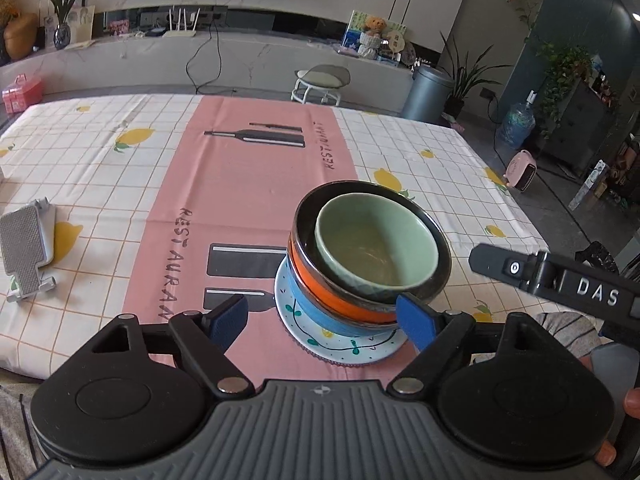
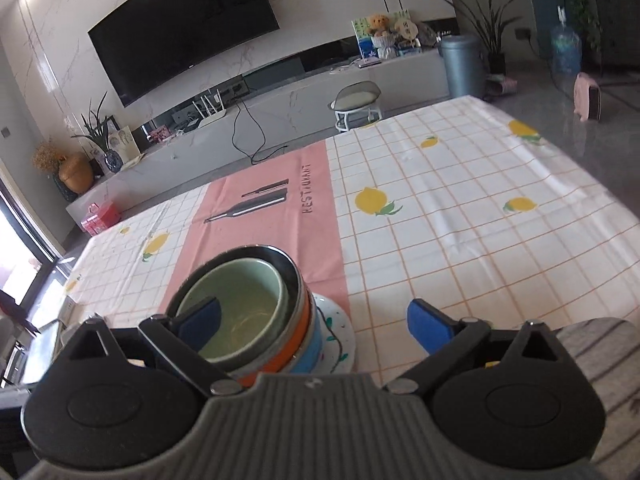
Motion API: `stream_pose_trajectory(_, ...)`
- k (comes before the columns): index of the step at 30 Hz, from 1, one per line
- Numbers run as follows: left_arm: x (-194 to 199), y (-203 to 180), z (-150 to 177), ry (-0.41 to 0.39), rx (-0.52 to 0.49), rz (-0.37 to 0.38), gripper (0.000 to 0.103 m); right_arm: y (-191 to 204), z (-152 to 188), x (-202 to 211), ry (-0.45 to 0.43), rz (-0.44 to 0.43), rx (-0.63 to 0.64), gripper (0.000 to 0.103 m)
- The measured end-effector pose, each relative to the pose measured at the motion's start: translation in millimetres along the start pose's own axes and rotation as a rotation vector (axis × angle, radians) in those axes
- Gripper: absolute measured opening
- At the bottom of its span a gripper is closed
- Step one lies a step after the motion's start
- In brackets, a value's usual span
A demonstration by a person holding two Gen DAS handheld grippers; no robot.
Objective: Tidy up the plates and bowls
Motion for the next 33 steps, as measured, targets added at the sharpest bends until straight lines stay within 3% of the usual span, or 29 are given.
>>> stream_pose_trajectory(5,19,-16,22,-0.087,-0.145,-0.077,0.098,10,24,20,0.034,0.107,0.125,0.098)
stream_pose_trajectory(14,34,-9,34,-0.072,-0.061,-0.081,0.098,16,35,40,-0.017,0.242,0.224,0.098)
stream_pose_trajectory(23,43,-6,32,-0.129,-0.056,-0.148,0.098,25,46,28,0.047,0.225,0.274,0.098)
stream_pose_trajectory(33,46,-2,33,-0.141,-0.057,-0.146,0.098,40,58,14,0.107,0.203,0.33,0.098)
Point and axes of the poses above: each gripper's, at about its wrist camera, not at the fingertips, and x roughly against the way its jaws point, y to its left, z to its underside, the point moved 2 cm from there along -x, roughly the way its jaws point, and after that the axes turned 12 degrees about -z, right-handed, at the moved point
